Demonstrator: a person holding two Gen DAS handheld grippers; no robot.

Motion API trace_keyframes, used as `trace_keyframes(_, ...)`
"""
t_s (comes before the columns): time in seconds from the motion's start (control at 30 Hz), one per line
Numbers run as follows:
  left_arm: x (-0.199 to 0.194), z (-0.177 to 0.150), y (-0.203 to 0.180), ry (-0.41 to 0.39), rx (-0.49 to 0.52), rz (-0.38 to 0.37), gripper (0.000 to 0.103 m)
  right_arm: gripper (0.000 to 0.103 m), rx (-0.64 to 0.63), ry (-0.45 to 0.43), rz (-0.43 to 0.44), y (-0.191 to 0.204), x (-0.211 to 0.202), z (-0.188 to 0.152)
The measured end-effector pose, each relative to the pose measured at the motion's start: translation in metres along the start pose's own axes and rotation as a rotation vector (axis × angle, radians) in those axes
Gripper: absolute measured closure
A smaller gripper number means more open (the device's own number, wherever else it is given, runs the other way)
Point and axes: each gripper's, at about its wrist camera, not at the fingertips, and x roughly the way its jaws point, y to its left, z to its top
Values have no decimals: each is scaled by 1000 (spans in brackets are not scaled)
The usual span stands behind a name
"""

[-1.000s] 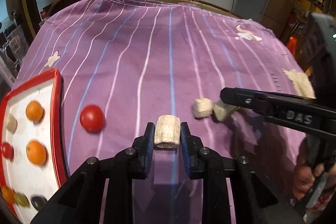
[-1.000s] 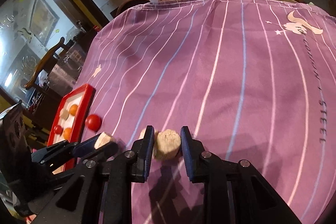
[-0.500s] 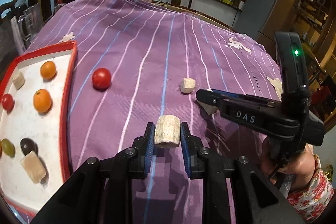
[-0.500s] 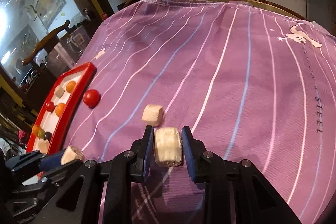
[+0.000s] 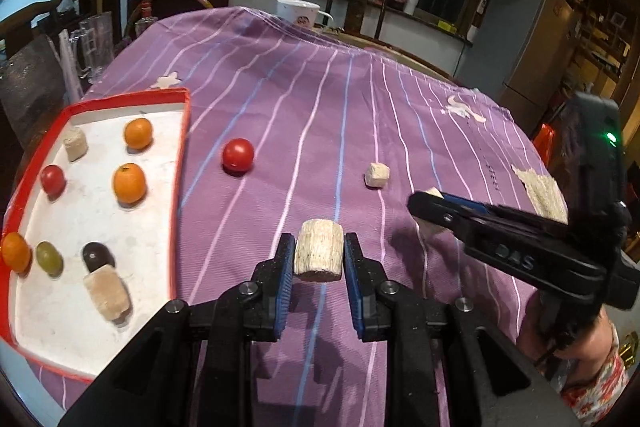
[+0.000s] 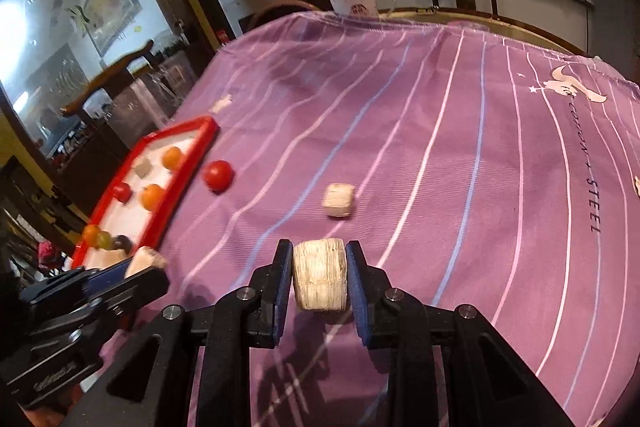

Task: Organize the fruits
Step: 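Carry both held chunks over the tray with the left and right grippers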

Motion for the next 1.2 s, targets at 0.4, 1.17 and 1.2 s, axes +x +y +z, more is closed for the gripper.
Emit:
trace_keyframes(0.4, -48, -5, 20, -105, -41, 32, 79, 74, 46, -61, 86, 38, -39, -29)
trace_keyframes(1.17, -73, -17, 37, -171, -20, 237, 79, 73, -70, -86, -1, 84, -46, -60)
trace_keyframes(1.2, -72, -17, 38, -167, -21, 241, 79, 73, -74, -86, -5, 84, -45, -61)
